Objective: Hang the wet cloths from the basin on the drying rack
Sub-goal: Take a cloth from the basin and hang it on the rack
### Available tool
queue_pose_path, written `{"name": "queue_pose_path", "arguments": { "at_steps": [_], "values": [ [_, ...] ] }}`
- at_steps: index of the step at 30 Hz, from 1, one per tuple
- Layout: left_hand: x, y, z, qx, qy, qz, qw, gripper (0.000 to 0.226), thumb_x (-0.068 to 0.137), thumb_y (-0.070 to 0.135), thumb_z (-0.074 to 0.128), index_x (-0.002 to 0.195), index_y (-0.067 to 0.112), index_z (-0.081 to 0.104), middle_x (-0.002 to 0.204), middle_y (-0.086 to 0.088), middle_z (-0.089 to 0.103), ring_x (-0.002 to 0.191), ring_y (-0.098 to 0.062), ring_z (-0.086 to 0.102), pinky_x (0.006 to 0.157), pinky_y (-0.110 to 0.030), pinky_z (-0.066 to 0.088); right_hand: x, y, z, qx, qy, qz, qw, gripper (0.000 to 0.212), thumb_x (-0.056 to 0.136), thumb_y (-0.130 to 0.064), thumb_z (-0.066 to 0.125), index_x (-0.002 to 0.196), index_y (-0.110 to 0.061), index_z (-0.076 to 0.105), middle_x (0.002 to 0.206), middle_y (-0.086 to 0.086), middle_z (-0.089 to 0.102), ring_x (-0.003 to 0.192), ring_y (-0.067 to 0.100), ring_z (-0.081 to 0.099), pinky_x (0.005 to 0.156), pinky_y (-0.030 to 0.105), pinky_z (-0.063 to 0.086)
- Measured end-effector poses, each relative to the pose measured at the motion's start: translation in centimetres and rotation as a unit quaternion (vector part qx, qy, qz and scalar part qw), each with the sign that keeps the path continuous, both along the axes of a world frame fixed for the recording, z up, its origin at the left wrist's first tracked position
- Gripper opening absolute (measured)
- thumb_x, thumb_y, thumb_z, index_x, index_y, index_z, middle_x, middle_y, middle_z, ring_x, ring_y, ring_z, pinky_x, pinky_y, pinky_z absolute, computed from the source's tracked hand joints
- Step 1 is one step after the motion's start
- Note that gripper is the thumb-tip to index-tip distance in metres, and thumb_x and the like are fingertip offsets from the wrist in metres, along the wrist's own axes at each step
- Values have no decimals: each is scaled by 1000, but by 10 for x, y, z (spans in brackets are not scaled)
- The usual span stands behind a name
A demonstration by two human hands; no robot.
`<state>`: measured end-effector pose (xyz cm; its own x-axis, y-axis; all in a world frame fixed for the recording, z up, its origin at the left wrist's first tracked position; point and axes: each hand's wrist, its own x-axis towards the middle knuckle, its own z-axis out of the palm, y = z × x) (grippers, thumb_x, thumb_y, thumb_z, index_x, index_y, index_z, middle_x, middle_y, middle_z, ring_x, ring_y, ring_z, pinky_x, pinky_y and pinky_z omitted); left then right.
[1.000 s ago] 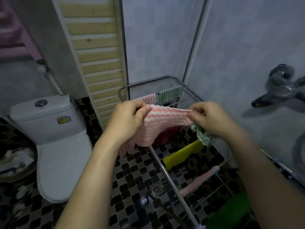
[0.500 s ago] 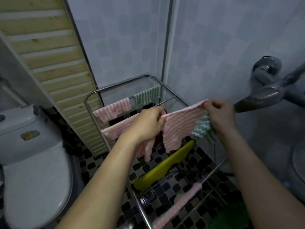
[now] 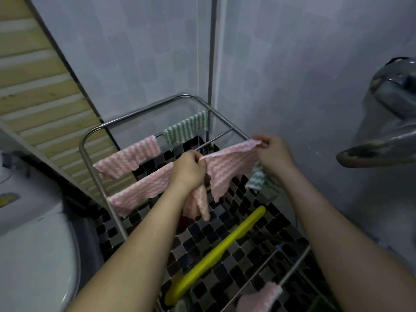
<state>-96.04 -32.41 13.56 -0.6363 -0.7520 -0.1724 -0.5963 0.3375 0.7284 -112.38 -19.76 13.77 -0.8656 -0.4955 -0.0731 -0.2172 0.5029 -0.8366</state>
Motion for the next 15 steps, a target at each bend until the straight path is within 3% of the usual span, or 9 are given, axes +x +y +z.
{"name": "queue_pose_path", "arguments": {
  "at_steps": [3, 5, 7, 10, 15],
  "values": [
    [-6, -12, -9, -11, -10, 43, 999, 20, 96, 21, 51, 114, 14, 56, 108, -5, 65, 93, -26, 61, 74, -31, 42, -3, -19, -7, -21, -43, 40, 998, 54, 88, -2, 51, 137, -24, 46, 122, -3, 59, 103, 14, 61, 88, 31, 52],
    [-2, -11, -14, -36, -37, 34, 998, 27, 94, 24, 55, 121, 20, 53, 107, -2, 66, 87, -22, 60, 72, -32, 45, -8, -19, -14, 24, -15, 20, 999, 55, 87, -3, 53, 136, -26, 46, 117, 1, 60, 103, 19, 61, 87, 29, 49],
    [2, -4, -18, -67, -69, -21, 995, 24, 89, 28, 63, 113, 27, 61, 104, 3, 69, 86, -19, 62, 73, -31, 48, -16, -11, -21, 120, 50, -36, 991, 39, 85, -7, 56, 122, -15, 61, 113, 12, 67, 106, 28, 62, 87, 31, 46],
    [2, 6, -27, -79, -126, -119, 982, 19, 85, 39, 68, 100, 28, 71, 99, 5, 72, 89, -17, 67, 76, -33, 54, -24, -5, -36, 214, 24, -49, 975, 24, 87, -17, 58, 105, -8, 72, 110, 18, 70, 106, 31, 65, 85, 31, 48],
    [-1, 10, -31, -108, -138, -133, 976, 19, 86, 39, 68, 90, 22, 74, 83, 1, 73, 76, -19, 68, 64, -32, 52, -35, -14, -65, 187, -29, -32, 981, 22, 86, -18, 59, 89, -3, 74, 98, 23, 72, 93, 34, 69, 83, 41, 54]
  ]
}}
